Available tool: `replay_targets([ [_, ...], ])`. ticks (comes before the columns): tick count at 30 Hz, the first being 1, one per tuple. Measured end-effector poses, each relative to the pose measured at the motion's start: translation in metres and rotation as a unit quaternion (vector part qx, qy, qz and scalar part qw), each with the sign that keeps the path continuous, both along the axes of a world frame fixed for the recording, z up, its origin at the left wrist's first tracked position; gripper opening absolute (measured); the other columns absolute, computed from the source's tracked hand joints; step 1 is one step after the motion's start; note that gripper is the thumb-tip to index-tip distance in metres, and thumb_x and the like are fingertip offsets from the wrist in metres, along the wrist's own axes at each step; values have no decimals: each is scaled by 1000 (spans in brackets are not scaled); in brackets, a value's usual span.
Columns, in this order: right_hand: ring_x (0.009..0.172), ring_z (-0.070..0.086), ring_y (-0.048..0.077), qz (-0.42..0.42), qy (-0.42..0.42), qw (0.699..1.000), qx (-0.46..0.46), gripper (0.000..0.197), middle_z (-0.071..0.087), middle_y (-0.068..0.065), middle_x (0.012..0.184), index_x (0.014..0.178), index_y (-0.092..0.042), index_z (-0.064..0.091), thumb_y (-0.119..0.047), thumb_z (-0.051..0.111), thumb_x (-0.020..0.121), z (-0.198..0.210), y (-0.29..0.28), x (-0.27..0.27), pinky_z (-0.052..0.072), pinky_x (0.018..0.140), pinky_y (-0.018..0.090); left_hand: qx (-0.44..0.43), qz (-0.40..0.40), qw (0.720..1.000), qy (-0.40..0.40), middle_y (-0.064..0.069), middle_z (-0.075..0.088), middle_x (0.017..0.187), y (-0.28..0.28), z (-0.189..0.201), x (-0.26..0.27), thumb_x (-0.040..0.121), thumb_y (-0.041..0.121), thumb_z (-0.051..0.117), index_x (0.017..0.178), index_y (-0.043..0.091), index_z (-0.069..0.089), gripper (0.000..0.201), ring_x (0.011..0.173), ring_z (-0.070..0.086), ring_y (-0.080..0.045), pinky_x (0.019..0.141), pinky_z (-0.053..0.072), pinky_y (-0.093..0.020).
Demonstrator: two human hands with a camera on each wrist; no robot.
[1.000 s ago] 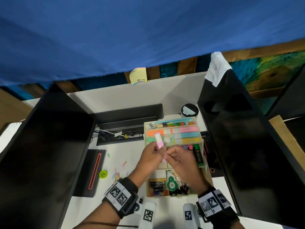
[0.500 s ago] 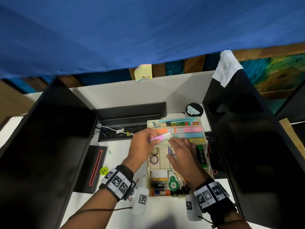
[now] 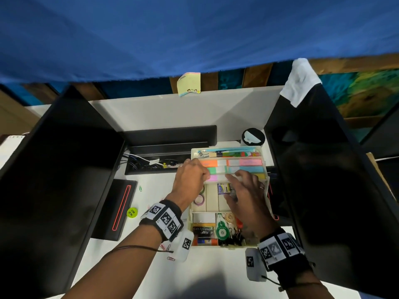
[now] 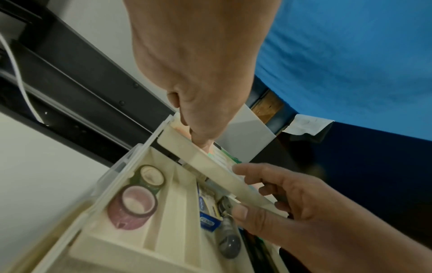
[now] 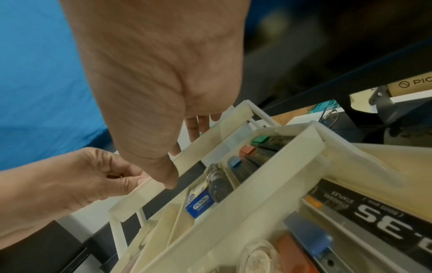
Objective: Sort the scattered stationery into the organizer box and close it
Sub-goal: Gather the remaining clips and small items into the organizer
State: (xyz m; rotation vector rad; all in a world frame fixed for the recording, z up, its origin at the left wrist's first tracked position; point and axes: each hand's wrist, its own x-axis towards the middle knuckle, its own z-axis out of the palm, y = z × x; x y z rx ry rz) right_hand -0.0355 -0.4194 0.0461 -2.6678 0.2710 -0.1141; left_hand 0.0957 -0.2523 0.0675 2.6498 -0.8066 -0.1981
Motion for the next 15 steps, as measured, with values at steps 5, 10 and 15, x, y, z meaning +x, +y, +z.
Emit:
replay_targets([
  [5, 131, 34, 23, -11, 30, 999, -35, 64, 37, 1, 141, 142, -36, 48, -42, 75, 85, 7, 13, 8, 43, 104, 45, -66, 9, 998, -4, 2, 63, 103, 18, -2, -2, 98, 15, 63, 99, 23, 79, 18, 97, 60, -18, 85, 54, -36],
  [10, 125, 37, 24, 19, -9, 1000, 17, 52, 42, 1, 134, 135, -26, 57, -31, 74, 87, 12, 31, 9, 43, 103, 47, -72, 118, 990, -2, 0, 62, 109, 90, -10, 10, 95, 1, 57, 114, 22, 73, 33, 96, 65, -21, 78, 56, -33],
  [15, 112, 52, 12, 147, -12, 987, 68, 36, 49, -5, 126, 130, -21, 60, -25, 68, 95, 13, 82, 8, 46, 95, 28, 107, 163, 976, 99, -1, 61, 136, 180, -41, 8, 76, -10, 77, 133, 24, 67, 68, 124, 61, -25, 103, 54, -38],
])
